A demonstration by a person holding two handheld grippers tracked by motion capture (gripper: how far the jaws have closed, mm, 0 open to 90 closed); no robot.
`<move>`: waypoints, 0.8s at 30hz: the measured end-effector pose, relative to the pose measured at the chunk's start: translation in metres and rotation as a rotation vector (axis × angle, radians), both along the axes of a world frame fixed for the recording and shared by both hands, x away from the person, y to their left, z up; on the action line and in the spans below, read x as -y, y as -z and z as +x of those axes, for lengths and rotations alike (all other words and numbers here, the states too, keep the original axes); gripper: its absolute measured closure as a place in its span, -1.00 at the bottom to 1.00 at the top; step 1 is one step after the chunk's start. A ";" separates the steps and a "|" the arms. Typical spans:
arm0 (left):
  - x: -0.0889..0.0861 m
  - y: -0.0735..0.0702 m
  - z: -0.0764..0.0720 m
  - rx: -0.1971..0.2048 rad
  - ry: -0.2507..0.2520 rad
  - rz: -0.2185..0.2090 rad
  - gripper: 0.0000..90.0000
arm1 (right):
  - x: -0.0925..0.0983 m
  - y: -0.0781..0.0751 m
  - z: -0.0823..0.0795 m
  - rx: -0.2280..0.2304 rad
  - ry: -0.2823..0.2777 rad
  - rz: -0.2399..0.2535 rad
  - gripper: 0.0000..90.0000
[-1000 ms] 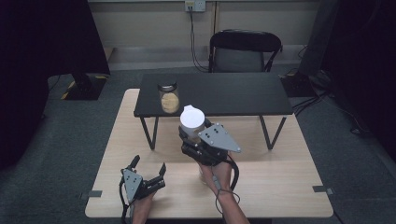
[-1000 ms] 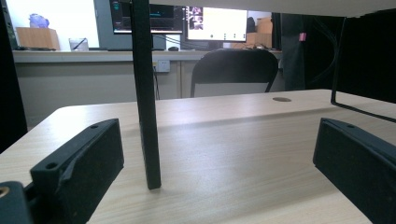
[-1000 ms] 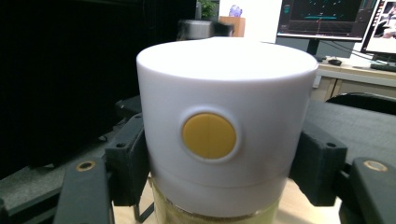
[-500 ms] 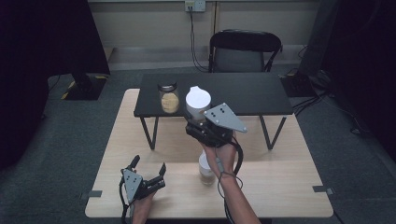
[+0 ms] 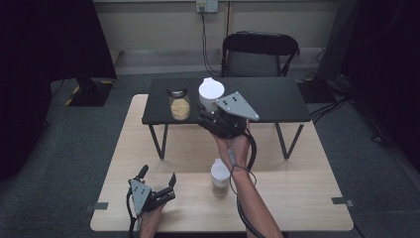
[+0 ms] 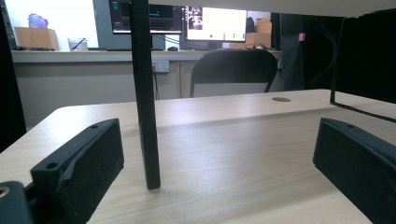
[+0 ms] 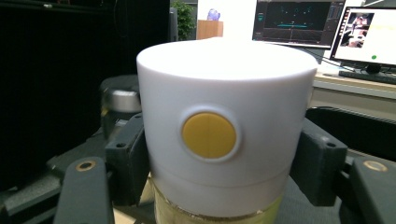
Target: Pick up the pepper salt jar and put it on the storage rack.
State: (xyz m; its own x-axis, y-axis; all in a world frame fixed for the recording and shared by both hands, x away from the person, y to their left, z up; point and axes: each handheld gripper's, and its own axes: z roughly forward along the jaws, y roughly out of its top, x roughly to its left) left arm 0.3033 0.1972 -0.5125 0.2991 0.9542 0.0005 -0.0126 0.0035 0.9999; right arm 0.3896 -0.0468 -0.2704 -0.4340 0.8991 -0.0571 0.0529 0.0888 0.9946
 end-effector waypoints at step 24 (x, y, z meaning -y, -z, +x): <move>0.000 0.000 0.000 0.000 0.000 0.000 -0.97 | 0.002 0.005 0.046 -0.069 0.085 0.008 -0.33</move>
